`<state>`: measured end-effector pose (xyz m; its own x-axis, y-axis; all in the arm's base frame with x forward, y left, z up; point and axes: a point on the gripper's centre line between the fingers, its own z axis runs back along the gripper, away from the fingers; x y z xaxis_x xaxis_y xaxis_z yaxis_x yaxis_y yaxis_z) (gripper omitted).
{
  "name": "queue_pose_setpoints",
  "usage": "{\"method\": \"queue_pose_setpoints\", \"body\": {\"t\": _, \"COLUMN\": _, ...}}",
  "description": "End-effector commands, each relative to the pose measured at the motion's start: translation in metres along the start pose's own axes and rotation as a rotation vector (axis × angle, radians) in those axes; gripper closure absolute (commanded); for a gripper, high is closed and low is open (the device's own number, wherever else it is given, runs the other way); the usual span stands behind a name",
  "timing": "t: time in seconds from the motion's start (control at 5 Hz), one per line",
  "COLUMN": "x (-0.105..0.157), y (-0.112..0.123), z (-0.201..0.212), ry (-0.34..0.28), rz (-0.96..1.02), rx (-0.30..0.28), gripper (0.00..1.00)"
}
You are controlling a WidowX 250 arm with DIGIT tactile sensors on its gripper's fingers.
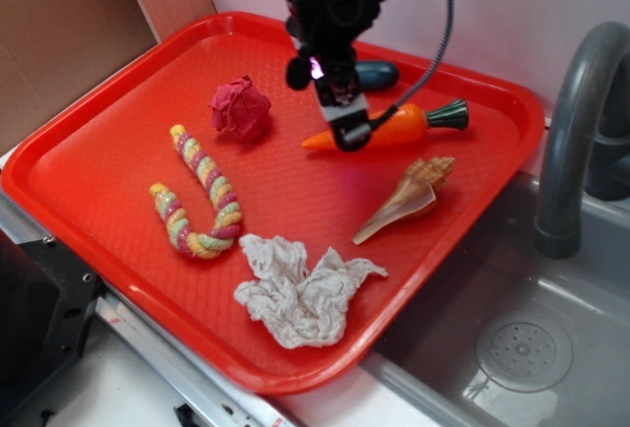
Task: Grab the carrot.
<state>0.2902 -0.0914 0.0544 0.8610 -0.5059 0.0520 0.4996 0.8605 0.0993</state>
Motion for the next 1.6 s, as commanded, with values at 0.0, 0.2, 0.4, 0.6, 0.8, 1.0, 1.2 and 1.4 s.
{"method": "queue_pose_setpoints", "body": {"t": 0.0, "x": 0.022, "y": -0.004, "z": -0.014, "ry": -0.027, "rz": -0.027, "rx": -0.064, "gripper": 0.00}}
{"method": "queue_pose_setpoints", "body": {"t": 0.2, "x": 0.024, "y": -0.006, "z": -0.020, "ry": -0.030, "rz": -0.029, "rx": -0.087, "gripper": 0.74}}
{"method": "queue_pose_setpoints", "body": {"t": 0.4, "x": 0.023, "y": -0.004, "z": -0.019, "ry": -0.052, "rz": -0.025, "rx": -0.084, "gripper": 1.00}}
{"method": "queue_pose_setpoints", "body": {"t": 0.6, "x": 0.017, "y": 0.003, "z": -0.003, "ry": -0.090, "rz": -0.004, "rx": -0.073, "gripper": 1.00}}
{"method": "queue_pose_setpoints", "body": {"t": 0.8, "x": -0.004, "y": 0.021, "z": 0.038, "ry": -0.101, "rz": 0.076, "rx": 0.019, "gripper": 1.00}}
{"method": "queue_pose_setpoints", "body": {"t": 1.0, "x": -0.026, "y": 0.031, "z": 0.072, "ry": -0.068, "rz": 0.175, "rx": 0.071, "gripper": 1.00}}
{"method": "queue_pose_setpoints", "body": {"t": 1.2, "x": -0.052, "y": 0.038, "z": 0.112, "ry": 0.008, "rz": 0.307, "rx": 0.136, "gripper": 1.00}}
{"method": "queue_pose_setpoints", "body": {"t": 1.4, "x": -0.068, "y": 0.037, "z": 0.142, "ry": -0.011, "rz": 0.369, "rx": 0.160, "gripper": 1.00}}
